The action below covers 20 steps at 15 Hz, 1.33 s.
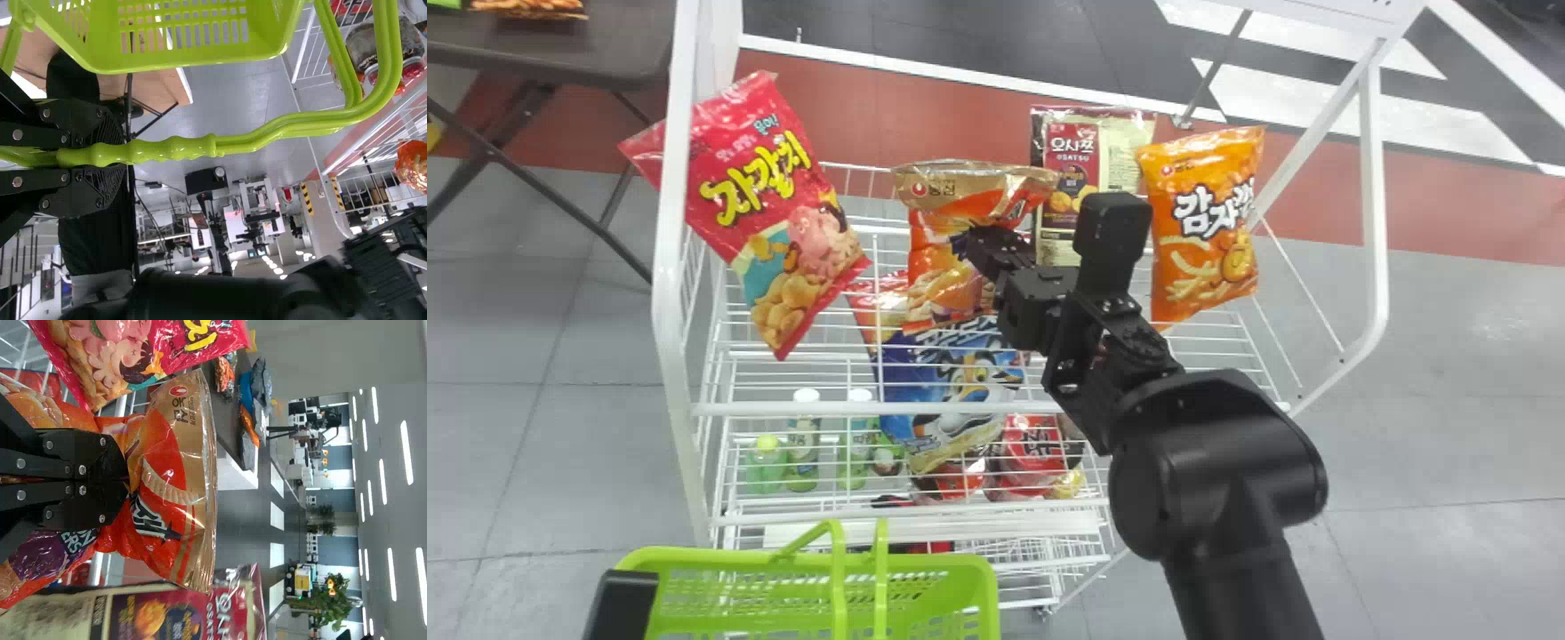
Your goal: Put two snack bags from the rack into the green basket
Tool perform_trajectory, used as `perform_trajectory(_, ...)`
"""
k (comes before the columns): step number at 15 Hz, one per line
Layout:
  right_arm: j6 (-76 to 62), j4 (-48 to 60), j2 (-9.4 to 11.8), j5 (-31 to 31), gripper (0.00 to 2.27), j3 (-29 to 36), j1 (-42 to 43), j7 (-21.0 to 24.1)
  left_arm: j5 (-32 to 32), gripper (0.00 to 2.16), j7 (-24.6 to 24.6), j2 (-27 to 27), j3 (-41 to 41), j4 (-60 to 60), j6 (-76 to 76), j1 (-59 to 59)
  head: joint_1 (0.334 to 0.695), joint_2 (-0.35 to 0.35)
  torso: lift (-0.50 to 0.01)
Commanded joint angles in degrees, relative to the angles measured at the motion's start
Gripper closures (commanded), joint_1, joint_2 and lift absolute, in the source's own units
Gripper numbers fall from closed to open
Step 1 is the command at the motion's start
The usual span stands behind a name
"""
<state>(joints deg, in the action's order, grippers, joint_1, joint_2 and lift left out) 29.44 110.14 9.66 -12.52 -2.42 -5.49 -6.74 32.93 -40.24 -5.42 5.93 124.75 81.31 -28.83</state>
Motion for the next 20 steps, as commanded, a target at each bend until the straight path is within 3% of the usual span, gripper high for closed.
perform_trajectory(1, 2.0, 6.7, 1.2, -4.4, 2.11, 2.8, -5.1, -0.6, 0.0, 2.14, 0.0, 0.1, 0.0, 0.3, -0.1, -0.1, 0.695, -0.35, -0.007)
perform_trajectory(5, 14.5, 20.3, 1.9, -10.7, 2.11, 8.0, -14.7, -0.8, 0.1, 2.14, -0.1, 0.1, 0.1, 0.8, -1.0, 0.0, 0.695, -0.35, -0.007)
perform_trajectory(11, 38.2, 33.5, 1.6, -13.6, 2.11, 11.2, -25.4, -1.0, 0.3, 2.14, 0.6, 0.6, 0.4, 0.8, -1.7, 0.3, 0.695, -0.35, -0.007)
perform_trajectory(14, 41.4, 33.6, 1.6, -13.2, 2.11, 9.8, -27.3, -0.1, 0.9, 2.14, 2.0, 0.9, 0.0, 1.4, -2.1, -0.3, 0.695, -0.35, -0.007)
perform_trajectory(20, 44.2, 30.0, 1.9, -9.7, 2.11, -1.1, -29.2, 2.0, 1.1, 2.14, 2.9, 1.3, 0.7, 1.5, -2.4, -0.4, 0.695, -0.35, -0.007)
